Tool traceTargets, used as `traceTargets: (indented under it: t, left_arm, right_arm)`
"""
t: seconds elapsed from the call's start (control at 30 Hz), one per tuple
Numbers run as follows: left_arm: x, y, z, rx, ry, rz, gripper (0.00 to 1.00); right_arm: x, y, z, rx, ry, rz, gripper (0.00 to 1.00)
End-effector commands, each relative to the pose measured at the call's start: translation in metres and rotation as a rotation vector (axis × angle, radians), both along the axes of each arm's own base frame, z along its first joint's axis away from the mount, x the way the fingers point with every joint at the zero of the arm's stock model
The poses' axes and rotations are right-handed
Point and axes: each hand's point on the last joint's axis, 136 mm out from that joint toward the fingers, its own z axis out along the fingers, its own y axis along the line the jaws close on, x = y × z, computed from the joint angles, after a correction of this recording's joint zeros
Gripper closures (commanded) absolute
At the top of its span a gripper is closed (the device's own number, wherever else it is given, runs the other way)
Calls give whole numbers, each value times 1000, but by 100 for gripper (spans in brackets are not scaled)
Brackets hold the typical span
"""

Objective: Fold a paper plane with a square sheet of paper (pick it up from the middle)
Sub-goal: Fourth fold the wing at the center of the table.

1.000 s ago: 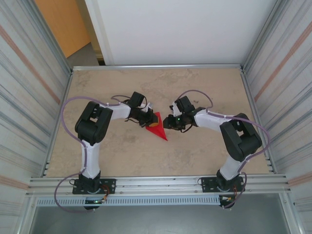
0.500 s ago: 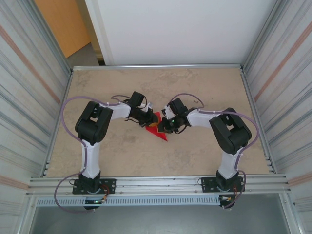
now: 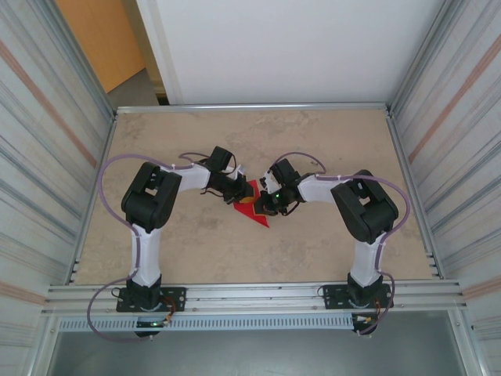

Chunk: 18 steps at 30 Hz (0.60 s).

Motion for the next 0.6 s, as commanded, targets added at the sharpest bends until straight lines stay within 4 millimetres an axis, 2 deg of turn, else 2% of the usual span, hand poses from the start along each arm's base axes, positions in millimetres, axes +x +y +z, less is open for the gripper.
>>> traceTargets:
  t: [0.0,0.2,0.57]
  left_arm:
    - [-22,24,-51,160,141,31,89]
    - [-25,30,-60,210,172,38,90]
    - [-30,34,-65,222,186,38,91]
  right_arm:
    - [-9,-17,-20,-90,48,5,88]
    - [-13,-21,-19,-109,52,19,89]
    - [-49,-38,-17,-111,111,39,89]
